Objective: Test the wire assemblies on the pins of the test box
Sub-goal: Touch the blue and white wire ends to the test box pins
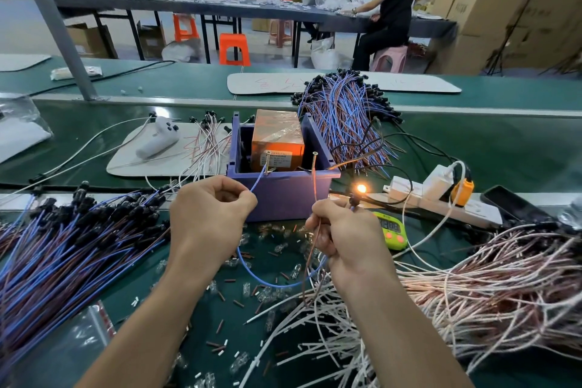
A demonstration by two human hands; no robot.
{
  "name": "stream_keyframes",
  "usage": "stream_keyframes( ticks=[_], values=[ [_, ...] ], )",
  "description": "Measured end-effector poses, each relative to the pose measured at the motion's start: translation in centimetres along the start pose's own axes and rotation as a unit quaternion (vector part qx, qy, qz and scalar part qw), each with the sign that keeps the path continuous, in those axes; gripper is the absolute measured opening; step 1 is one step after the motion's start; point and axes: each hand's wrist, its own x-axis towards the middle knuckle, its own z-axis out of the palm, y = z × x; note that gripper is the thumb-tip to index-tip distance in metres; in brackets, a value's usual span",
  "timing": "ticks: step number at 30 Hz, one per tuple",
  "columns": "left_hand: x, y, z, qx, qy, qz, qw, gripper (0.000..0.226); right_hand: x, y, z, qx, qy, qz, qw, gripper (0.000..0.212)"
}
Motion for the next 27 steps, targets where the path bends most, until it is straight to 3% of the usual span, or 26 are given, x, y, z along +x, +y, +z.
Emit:
stream_keyframes(
  ticks=[9, 13, 18, 23, 27],
  values=[
    [-0.7, 0.1, 0.3, -0.056, 0.029, -0.034, 0.997, 0.013, -1.4, -0.6, -1.6, 0.098, 0.025, -0.041, 0.994, 0.029],
    [-2.6, 1.8, 0.5, -0.121, -0.081, -0.017, 0.989, 0.014, -2.7, -1.1, -3.1, 0.082, -0.010, -0.076, 0.994, 0.018],
    [-7.0, 4.3, 3.2, -0.166, -0.297, 0.013, 0.940, 0.022, -3.4, -1.4, -4.5, 0.033, -0.008, -0.110, 0.993, 0.033],
    [-9.5, 5.7, 5.8, -0.053, -0.289, 0.080, 0.952, 0.021, -4.1, -2.4, -7.2, 0.088, 0.007, -0.071, 0.994, 0.034],
    [-10.6, 7.0, 7.3, 0.032, -0.360, 0.110, 0.926, 0.019, -4.9, -3.1, -10.1, 0.127, 0.010, -0.083, 0.988, 0.024]
  ],
)
